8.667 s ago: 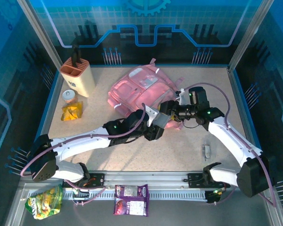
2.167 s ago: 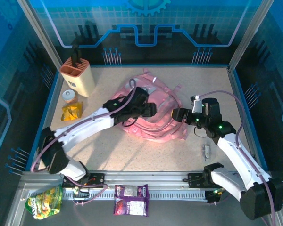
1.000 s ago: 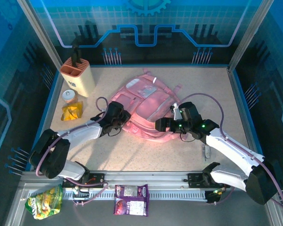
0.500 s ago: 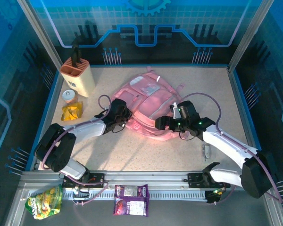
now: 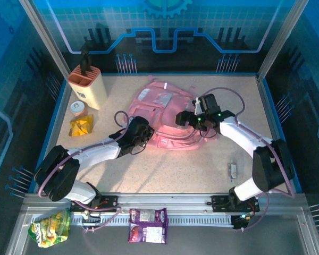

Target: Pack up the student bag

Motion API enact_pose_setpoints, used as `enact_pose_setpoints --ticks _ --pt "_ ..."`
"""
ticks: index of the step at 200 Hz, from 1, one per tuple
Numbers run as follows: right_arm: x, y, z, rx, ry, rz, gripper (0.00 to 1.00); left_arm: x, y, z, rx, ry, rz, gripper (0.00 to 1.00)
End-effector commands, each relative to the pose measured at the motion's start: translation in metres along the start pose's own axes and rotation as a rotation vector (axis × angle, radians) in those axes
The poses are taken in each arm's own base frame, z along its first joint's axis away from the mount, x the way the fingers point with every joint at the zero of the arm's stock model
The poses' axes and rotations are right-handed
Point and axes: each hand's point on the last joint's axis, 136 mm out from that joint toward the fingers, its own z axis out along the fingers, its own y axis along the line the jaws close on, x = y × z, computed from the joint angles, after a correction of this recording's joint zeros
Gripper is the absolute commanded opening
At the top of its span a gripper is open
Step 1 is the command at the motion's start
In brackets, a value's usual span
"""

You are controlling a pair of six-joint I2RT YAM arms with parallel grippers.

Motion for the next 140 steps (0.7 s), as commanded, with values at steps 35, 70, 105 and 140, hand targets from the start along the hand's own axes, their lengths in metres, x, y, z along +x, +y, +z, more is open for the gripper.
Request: enact_pose_setpoints --ticks 35,70,105,140 --pt "-0.060 0.038 0.021 -0.076 -0.034 -0.133 0.97 0.031 -0.003 -0.014 0.051 0.063 -0.022 0.00" --pt "-0.050 0.011 0.002 0.082 -0.010 -0.159 0.98 0.032 -0.019 -0.012 0.075 0.065 -0.015 0.00" --pt "-0.016 -0.003 -0.031 0.161 -0.020 -0.174 0.98 0.037 -0.031 -0.010 0.111 0.093 -0.026 0.00" --pt "0.030 0.033 -0.042 0.092 0.014 -0.237 0.95 0.049 -0.041 -0.006 0.168 0.157 -0.054 0.00"
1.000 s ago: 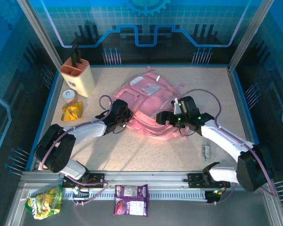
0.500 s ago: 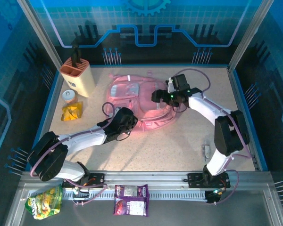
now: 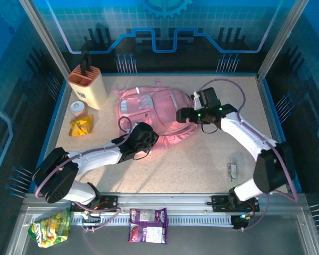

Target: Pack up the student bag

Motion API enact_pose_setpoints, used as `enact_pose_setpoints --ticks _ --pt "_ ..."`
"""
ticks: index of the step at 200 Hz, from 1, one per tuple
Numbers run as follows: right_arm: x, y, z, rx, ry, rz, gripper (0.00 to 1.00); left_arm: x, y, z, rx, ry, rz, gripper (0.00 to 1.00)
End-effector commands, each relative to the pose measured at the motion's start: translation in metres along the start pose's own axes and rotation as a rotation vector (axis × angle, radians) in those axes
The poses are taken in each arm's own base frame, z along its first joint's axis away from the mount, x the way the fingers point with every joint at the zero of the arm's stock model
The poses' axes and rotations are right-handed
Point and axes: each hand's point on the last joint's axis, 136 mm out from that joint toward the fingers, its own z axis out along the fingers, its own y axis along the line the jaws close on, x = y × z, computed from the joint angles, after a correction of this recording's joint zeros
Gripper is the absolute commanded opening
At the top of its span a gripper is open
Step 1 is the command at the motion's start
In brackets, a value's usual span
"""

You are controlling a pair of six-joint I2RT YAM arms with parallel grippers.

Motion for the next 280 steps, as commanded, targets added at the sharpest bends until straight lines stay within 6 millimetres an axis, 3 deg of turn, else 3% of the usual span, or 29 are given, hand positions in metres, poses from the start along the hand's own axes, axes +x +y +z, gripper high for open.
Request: enact_pose_setpoints --ticks 1,31,55,94,121,192,228,261,280 --pt "0.029 0.023 -0.010 -0.002 0.036 -0.055 0.95 0.017 -0.042 0.000 0.143 0.080 -0.023 0.00" --pt "0.063 0.049 -0.014 -0.019 0.003 -0.085 0.88 0.021 -0.049 -0.005 0.165 0.090 -0.009 0.00" --pt "0.078 0.063 -0.009 -0.026 -0.029 -0.114 0.73 0.020 -0.048 -0.010 0.150 0.074 0.004 0.00" --pt "0.078 0.060 0.015 0.012 -0.058 -0.163 0.49 0.016 -0.044 -0.015 0.151 0.057 -0.003 0.00" --pt "0.077 0.066 0.030 -0.012 -0.067 -0.198 0.42 0.008 -0.029 -0.020 0.082 0.013 0.011 0.00" --pt "0.085 0.065 0.069 0.066 -0.012 -0.216 0.45 0.000 0.023 -0.014 -0.049 -0.031 -0.102 0.00" --pt "0.079 0.067 0.080 0.129 -0.016 -0.248 0.51 -0.002 0.034 -0.020 -0.069 -0.048 -0.132 0.01" --pt "0.072 0.058 0.089 0.230 -0.016 -0.242 0.48 -0.003 0.043 -0.015 -0.090 -0.056 -0.151 0.05" --pt "0.071 0.049 0.089 0.300 -0.018 -0.237 0.46 -0.012 0.051 -0.011 -0.114 -0.089 -0.149 0.07"
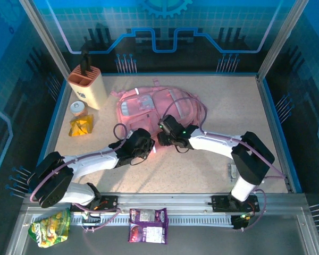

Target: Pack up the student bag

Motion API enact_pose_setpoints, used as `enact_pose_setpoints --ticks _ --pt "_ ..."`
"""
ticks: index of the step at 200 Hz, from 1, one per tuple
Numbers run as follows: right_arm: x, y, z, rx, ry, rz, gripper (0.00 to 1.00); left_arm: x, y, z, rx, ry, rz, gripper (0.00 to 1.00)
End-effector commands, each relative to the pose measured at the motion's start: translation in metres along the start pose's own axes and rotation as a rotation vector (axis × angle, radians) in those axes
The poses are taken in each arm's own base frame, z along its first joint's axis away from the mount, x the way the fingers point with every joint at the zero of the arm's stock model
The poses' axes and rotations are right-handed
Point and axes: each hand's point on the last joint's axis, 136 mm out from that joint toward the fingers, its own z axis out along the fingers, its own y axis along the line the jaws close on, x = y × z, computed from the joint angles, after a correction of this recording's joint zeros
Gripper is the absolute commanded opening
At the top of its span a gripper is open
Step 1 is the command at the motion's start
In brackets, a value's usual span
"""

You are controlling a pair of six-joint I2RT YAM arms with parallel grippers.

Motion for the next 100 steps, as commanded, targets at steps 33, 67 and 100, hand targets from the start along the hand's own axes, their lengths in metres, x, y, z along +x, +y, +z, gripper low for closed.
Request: enact_pose_setpoints --ticks 33,67,100 --pt "-0.002 -0.022 -0.006 0.163 -0.026 -0.003 0.38 -0.033 0.031 0.007 -0.066 -0.069 -0.058 0.05" --pt "0.002 0.010 0.001 0.005 0.018 -0.056 0.32 -0.034 0.028 0.007 -0.075 -0.070 -0.035 0.05" --pt "0.010 0.014 0.005 -0.016 0.034 -0.054 0.36 -0.031 0.025 0.008 -0.072 -0.056 -0.026 0.05"
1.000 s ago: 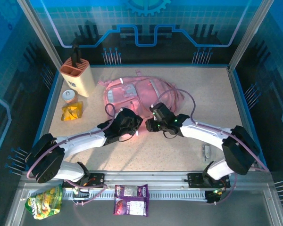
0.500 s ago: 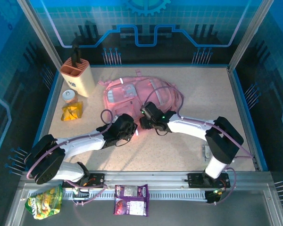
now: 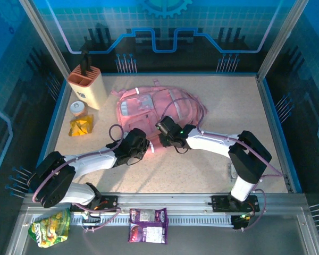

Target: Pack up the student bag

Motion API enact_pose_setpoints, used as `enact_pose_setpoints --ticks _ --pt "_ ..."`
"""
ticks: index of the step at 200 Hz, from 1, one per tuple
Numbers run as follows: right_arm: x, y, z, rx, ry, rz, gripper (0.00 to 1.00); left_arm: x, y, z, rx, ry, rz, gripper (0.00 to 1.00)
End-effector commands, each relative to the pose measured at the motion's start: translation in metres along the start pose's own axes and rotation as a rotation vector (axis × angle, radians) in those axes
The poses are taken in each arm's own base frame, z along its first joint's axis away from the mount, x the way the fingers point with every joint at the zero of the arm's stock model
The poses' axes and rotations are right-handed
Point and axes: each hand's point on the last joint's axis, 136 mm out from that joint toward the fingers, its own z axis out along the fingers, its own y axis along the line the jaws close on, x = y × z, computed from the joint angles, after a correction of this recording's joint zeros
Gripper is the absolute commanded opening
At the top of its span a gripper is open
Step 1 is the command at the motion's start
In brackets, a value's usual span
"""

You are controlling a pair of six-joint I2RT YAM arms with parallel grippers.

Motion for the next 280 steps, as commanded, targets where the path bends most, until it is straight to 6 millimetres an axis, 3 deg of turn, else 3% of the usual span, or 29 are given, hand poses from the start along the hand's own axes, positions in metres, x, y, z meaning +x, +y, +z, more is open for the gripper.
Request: enact_pose_setpoints --ticks 1,70,104,134,168,202,224,246,280 --pt "0.002 0.014 0.003 -0.043 0.004 -0.020 0.36 -0.006 0.003 0.002 -0.028 -0.019 0.015 0.05" --pt "-0.007 0.008 0.021 -0.002 0.009 -0.025 0.29 -0.004 0.007 0.006 -0.044 -0.023 0.016 0.06" --pt "-0.012 0.003 0.015 0.026 -0.008 -0.038 0.16 -0.012 0.015 0.006 -0.073 -0.059 0.021 0.08" --pt "-0.014 -0.016 -0.005 0.096 -0.024 -0.065 0.03 -0.022 0.031 0.011 -0.128 -0.074 0.016 0.11" --pt "0.015 -0.058 -0.013 0.173 0.024 -0.078 0.00 -0.044 0.044 0.017 -0.168 -0.103 -0.004 0.12" --pt "0.020 -0.100 -0.022 0.135 0.038 0.046 0.00 -0.070 0.040 0.018 -0.189 -0.129 0.007 0.13" --pt "0.017 -0.116 -0.033 0.158 -0.003 0.046 0.00 -0.085 0.023 0.016 -0.168 -0.138 0.051 0.15" --pt "0.024 -0.105 -0.036 0.117 0.024 0.025 0.00 -0.095 0.001 0.016 -0.153 -0.132 0.094 0.19" --pt "0.034 -0.042 -0.046 -0.016 0.004 -0.065 0.00 -0.089 -0.050 0.027 -0.032 -0.078 0.113 0.24"
